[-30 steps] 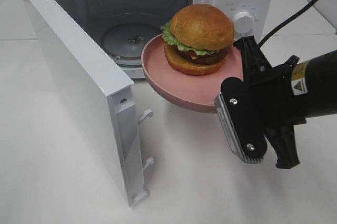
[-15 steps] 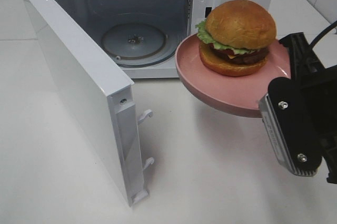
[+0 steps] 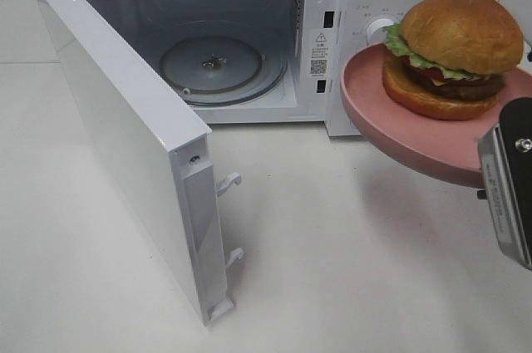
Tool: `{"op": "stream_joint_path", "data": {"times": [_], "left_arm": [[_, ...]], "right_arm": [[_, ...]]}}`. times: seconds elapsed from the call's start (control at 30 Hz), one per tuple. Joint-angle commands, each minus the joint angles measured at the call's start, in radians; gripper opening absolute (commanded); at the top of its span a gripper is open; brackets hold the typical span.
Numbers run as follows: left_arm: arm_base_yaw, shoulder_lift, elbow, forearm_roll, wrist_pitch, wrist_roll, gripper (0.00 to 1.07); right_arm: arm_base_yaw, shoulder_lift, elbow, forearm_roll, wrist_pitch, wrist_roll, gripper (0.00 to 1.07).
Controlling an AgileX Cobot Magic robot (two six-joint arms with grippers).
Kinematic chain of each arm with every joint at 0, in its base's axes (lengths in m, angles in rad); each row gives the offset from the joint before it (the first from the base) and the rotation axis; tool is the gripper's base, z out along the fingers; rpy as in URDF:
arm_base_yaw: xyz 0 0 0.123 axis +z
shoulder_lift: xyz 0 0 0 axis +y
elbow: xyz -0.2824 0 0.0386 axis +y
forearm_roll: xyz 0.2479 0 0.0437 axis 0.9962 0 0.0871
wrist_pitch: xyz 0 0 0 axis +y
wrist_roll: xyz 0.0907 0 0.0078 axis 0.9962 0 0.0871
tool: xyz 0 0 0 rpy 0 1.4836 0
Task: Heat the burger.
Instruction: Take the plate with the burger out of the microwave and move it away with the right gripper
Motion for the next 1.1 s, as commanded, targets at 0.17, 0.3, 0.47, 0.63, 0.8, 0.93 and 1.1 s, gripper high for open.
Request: {"op": "stream_joint_path", "data": {"times": [0.17,0.3,0.47,0.63,0.8,0.93,1.1], "left_arm": [[0.000,-0.004,-0.002,0.000,-0.002,0.000,1.00],[0.000,-0.004,-0.002,0.000,-0.002,0.000,1.00],[0.000,-0.004,-0.002,0.000,-0.002,0.000,1.00],[0.000,-0.004,-0.002,0.000,-0.002,0.000,1.00],[0.000,-0.004,-0.002,0.000,-0.002,0.000,1.00],[0.000,-0.004,-0.002,0.000,-0.002,0.000,1.00],[0.000,-0.004,-0.002,0.000,-0.002,0.000,1.00]], "right_arm": [[-0.004,-0.017,-0.009,-0.151,0.090,0.212,0.00],[-0.004,-0.017,-0.009,-0.185,0.128,0.306,0.00],[-0.004,-0.016,-0.009,-0.267,0.195,0.582,0.00],[-0.004,-0.016,-0.009,-0.303,0.244,0.725,0.00],[-0.004,0.014,-0.009,-0.357,0.323,0.876,0.00],[-0.004,0.069,-0.009,-0.393,0.370,1.004,0.00],[-0.004,0.124,-0.009,-0.401,0.383,1.121,0.00]]}}
